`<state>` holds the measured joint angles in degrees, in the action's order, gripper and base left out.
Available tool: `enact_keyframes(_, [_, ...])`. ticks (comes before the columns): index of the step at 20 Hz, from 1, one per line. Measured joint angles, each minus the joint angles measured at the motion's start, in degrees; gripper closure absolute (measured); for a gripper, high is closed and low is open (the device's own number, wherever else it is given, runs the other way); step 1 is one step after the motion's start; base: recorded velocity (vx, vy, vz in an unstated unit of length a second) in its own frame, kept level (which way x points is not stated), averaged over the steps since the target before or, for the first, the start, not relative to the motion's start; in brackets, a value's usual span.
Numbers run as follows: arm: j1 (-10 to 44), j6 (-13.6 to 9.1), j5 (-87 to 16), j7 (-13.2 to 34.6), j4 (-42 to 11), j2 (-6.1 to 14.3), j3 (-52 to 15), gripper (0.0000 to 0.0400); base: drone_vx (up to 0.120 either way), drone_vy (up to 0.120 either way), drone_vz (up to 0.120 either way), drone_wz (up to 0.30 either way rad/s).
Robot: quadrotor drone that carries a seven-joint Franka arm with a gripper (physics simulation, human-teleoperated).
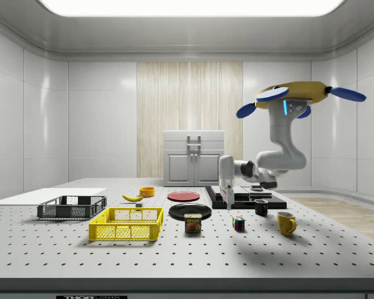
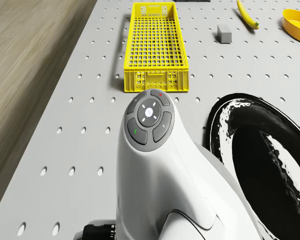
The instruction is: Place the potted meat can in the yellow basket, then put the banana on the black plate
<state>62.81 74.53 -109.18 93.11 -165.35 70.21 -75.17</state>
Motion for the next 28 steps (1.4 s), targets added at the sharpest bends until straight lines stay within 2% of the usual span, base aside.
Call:
enact_keyframes(5, [0.4, 1.2, 0.6, 0.4, 0.1, 1.3, -0.3, 0.0000, 0.120, 0.000, -0.104, 0.000])
enact_keyframes(28, [1.8, 5.9, 3.0, 1.6, 0.4, 6.3, -1.5, 0.0000, 0.120, -0.007, 0.000, 0.000])
